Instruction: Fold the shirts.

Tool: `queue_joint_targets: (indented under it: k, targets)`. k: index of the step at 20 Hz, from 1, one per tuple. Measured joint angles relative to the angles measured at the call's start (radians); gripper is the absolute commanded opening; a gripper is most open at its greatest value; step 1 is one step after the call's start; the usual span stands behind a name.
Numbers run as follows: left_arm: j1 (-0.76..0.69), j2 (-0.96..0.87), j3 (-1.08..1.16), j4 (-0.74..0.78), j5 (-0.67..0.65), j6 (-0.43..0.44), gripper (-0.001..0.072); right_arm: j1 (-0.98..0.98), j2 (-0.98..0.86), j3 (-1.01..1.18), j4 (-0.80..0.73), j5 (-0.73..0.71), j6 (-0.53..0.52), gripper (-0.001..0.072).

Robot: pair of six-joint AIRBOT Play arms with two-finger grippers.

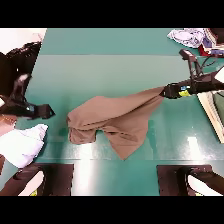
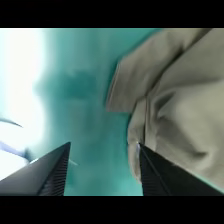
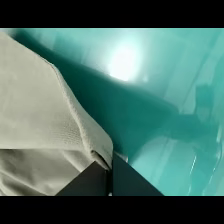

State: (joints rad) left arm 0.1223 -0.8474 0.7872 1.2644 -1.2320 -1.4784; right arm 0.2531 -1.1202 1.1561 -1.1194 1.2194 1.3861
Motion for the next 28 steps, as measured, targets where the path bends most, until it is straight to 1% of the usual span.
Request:
queue_joint_targets:
  k: [3,6,9,13,18,19,20,21,22,25,28]
  targets:
    - [0.047,0.000,-0.181,-0.139,0.043,0.018,0.0499,-0.037,0.020,0.000,0.001,0.002,0.000,0.0014]
    - [0.064,0.000,-0.319,-0.292,0.109,0.071,0.0498,-0.064,0.028,0.001,0.002,0.016,0.000,0.0014]
    - [0.068,0.000,-0.409,-0.426,0.187,0.126,0.0498,-0.066,0.031,0.002,0.002,0.023,0.000,0.0014]
    - [0.021,0.001,-0.463,-0.505,0.267,0.159,0.0498,-0.062,0.032,0.002,0.013,0.021,0.000,0.0014]
    - [-0.065,-0.008,-0.480,-0.541,0.369,0.148,0.0497,-0.061,0.032,0.003,0.042,0.015,0.000,0.0014]
    - [-0.079,-0.019,-0.480,-0.546,0.379,0.148,0.0375,-0.061,0.032,0.003,0.048,0.014,0.000,0.0014]
    - [-0.091,-0.033,-0.480,-0.545,0.394,0.145,0.0194,-0.061,0.032,0.003,0.056,0.014,0.000,0.0014]
    - [-0.099,-0.045,-0.483,-0.541,0.406,0.144,0.0058,-0.061,0.032,0.003,0.063,0.015,0.000,0.0014]
    - [-0.106,-0.056,-0.483,-0.541,0.410,0.142,0.0031,-0.061,0.032,0.003,0.066,0.015,0.000,0.0014]
    - [-0.117,-0.072,-0.458,-0.534,0.419,0.141,0.0030,-0.061,0.032,0.004,0.074,0.019,0.000,0.0014]
    - [-0.121,-0.076,-0.360,-0.516,0.407,0.141,0.0030,-0.064,0.032,0.029,0.077,0.024,0.000,0.0014]
